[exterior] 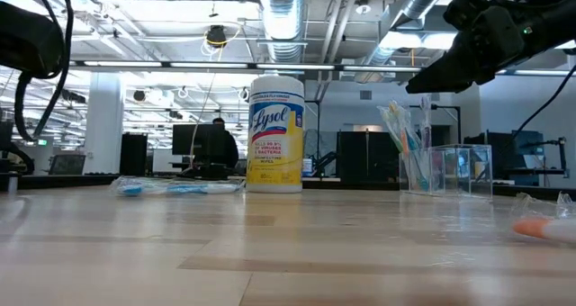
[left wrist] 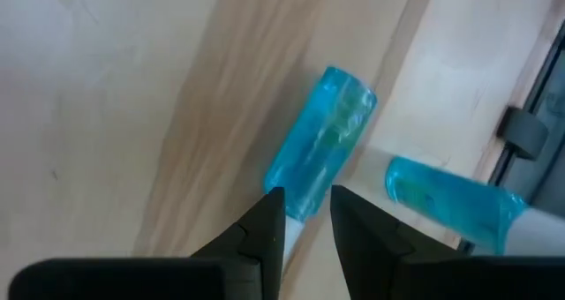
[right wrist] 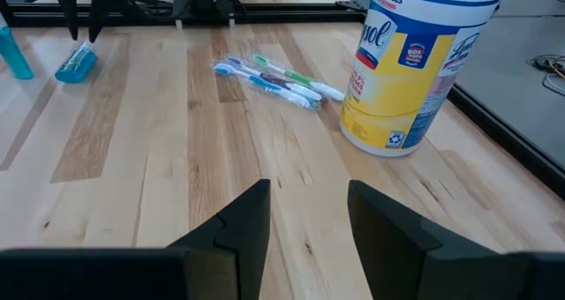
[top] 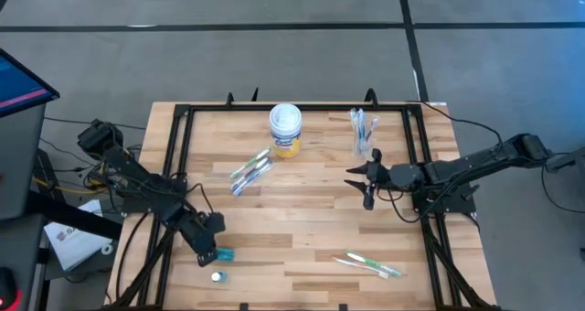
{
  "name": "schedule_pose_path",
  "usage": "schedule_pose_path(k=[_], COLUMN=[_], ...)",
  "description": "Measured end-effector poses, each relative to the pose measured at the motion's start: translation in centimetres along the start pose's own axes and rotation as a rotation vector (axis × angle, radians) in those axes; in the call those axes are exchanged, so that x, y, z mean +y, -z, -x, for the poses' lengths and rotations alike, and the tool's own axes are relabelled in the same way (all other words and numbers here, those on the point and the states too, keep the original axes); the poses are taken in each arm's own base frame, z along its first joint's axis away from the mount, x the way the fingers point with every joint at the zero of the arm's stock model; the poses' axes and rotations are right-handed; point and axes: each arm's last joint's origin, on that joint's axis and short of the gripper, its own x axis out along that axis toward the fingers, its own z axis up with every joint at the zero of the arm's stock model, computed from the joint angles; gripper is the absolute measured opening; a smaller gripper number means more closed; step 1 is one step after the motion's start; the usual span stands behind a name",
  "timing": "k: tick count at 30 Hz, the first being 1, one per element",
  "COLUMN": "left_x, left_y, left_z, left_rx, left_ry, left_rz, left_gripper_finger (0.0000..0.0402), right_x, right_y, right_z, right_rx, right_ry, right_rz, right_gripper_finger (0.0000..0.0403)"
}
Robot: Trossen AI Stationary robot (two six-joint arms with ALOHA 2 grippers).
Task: Pick & Place toothbrushing station
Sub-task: Put the top mouthwash into the transparent organizer
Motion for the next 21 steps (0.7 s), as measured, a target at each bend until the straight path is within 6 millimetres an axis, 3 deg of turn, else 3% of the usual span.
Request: schedule_pose_path(k=[10, 21], left_x=[0.1, 0.3], left_y=[0.1, 0.6], left_z=[-0.1, -1.6], left_rx=[0.03, 0.123], left_ry=[-0.002, -0.034], left_rz=[0.0, -0.001], left_gripper_finger=[0.0089, 0.0089], right_x=[0.0, 0.0], right_y=[0.1, 0.2], right_z=[0.0, 0.0], right_rx=[0.01, 0.016], right_ry=[0.001, 0.002], right_rz=[-0.007, -0.011], right_gripper_finger=[0.0143, 0.0143])
